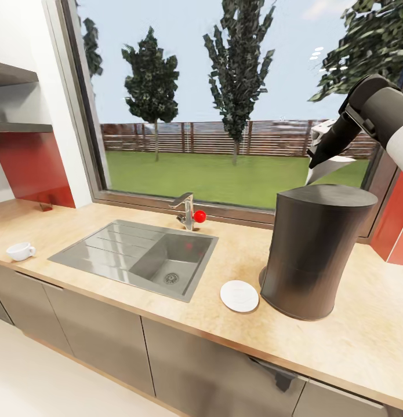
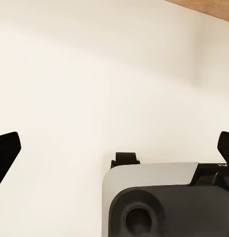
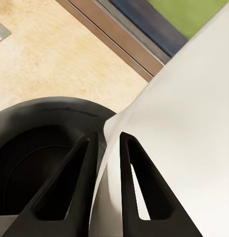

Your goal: Set up a coffee station on the kitchen countertop: keep the coffee maker on the countertop, move the bottle of coffee from the kitchen shelf to the counter next to the coffee maker, place a paper coffee filter on top of the coffee maker, put the saucer next to the coffee maker with the coffee cup on the saucer, and place the electric kettle next to the coffee maker.

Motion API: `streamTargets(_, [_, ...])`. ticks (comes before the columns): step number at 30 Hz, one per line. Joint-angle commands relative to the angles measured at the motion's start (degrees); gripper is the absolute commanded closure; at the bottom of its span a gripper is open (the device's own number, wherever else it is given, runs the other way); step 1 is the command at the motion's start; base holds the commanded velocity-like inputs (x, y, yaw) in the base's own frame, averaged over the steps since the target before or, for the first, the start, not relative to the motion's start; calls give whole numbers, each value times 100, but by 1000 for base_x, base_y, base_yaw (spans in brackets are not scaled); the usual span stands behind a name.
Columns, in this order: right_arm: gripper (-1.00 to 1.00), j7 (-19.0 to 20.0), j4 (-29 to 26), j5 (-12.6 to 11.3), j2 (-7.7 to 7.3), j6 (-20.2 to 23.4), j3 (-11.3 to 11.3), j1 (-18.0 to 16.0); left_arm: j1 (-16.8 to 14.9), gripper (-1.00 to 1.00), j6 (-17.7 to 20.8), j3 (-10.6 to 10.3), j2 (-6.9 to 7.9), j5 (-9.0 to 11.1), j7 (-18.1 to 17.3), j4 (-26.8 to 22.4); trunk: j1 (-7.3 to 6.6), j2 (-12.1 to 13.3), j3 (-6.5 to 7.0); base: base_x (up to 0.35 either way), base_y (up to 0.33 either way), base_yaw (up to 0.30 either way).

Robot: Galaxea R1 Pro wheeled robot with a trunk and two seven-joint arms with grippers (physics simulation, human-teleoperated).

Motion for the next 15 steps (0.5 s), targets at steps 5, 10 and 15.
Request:
streamTargets(5, [100, 46, -12, 52, -4, 32, -7, -2, 2, -100, -6, 5, 0, 11, -12, -9, 0, -3, -14, 0, 0, 0])
streamTargets(10, [100, 46, -10, 53, -5, 32, -7, -2, 2, -100, -6, 5, 0, 11, -12, -9, 0, -3, -49, 0, 0, 0])
streamTargets(15, [100, 46, -9, 53, -5, 32, -7, -2, 2, -100, -6, 5, 0, 11, -12, -9, 0, -3, -74, 0, 0, 0])
